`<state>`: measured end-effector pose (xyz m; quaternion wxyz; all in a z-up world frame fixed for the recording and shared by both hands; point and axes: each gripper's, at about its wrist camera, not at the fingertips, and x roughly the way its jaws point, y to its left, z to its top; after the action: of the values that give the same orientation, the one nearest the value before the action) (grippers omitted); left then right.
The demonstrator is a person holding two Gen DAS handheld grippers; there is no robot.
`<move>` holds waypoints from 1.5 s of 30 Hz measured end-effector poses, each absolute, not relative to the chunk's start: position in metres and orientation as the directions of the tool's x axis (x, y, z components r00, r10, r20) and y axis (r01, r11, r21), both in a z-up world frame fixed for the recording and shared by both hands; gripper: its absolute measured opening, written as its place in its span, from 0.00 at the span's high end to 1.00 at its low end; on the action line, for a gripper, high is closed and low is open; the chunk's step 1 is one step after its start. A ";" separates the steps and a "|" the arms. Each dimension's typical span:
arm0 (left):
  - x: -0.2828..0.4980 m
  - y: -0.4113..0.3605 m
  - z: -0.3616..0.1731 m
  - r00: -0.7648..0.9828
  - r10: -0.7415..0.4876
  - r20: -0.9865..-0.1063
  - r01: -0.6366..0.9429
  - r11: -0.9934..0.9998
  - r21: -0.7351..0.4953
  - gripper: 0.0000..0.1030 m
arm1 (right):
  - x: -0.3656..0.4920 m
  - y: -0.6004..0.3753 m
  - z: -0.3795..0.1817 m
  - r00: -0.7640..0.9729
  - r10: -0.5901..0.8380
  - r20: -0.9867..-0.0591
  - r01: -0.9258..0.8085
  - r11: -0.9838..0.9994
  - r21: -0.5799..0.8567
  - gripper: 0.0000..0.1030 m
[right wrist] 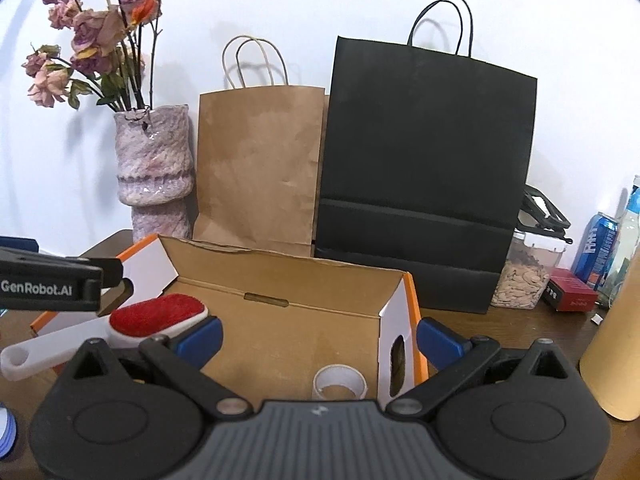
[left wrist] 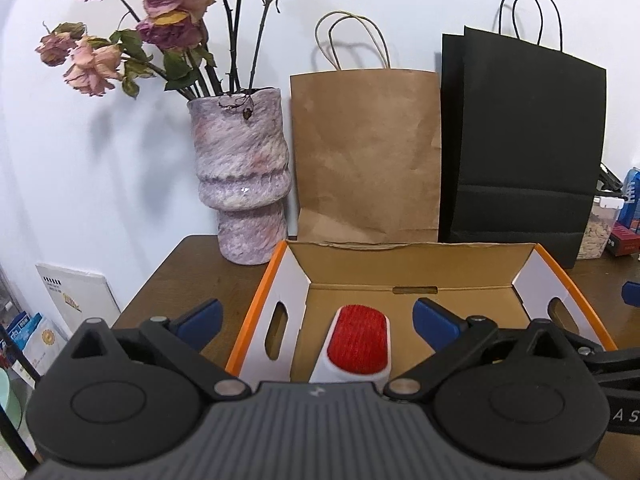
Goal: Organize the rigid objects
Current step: 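Open the right gripper to drop the tape while the left gripper releases the lint roller into the box, then return both tools to the table toward the plastic box and green bottle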
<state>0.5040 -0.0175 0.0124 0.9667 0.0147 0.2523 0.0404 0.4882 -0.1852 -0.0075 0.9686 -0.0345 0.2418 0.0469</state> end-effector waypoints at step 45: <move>0.320 -0.030 -0.022 0.824 0.066 -0.563 -0.052 0.998 0.040 0.00 | 0.295 -0.212 -0.032 0.881 0.090 -0.464 -0.131 0.990 -0.056 0.00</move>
<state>0.3203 -0.0296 -0.0225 0.9548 0.0113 0.2954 0.0309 0.2953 -0.2117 -0.0325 0.9689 -0.0429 0.2371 0.0571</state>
